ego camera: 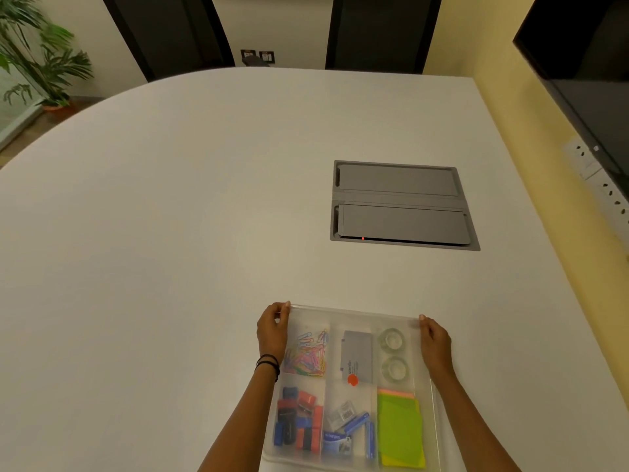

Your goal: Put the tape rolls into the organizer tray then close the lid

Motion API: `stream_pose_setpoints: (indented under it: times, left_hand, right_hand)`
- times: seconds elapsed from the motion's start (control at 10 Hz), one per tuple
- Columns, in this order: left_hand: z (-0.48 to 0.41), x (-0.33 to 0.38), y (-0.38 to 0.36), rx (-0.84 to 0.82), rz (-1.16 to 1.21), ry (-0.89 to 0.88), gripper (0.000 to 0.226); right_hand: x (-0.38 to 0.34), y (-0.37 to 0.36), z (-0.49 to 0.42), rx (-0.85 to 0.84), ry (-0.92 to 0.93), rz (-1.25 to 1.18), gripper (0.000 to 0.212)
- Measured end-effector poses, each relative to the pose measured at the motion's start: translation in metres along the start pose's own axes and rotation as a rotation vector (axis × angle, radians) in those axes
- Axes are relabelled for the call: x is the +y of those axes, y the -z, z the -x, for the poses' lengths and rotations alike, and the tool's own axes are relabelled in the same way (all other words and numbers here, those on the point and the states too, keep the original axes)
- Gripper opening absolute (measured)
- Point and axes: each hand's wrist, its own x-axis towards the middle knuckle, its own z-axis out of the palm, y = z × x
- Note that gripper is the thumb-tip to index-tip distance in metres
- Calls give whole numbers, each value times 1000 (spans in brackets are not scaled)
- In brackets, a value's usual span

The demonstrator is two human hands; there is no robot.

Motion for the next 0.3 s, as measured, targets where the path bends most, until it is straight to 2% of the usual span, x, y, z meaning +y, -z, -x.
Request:
stream_pose_setpoints:
  times: [0.1, 0.3]
  left_hand:
    - [2, 3, 2, -1, -13, 4, 24]
    - [-5, 13, 10, -71, -116, -33, 13]
  right_hand:
    - [-5, 4, 0, -55, -45, -37, 33]
    - [-32, 9, 0, -50, 32, -28, 30]
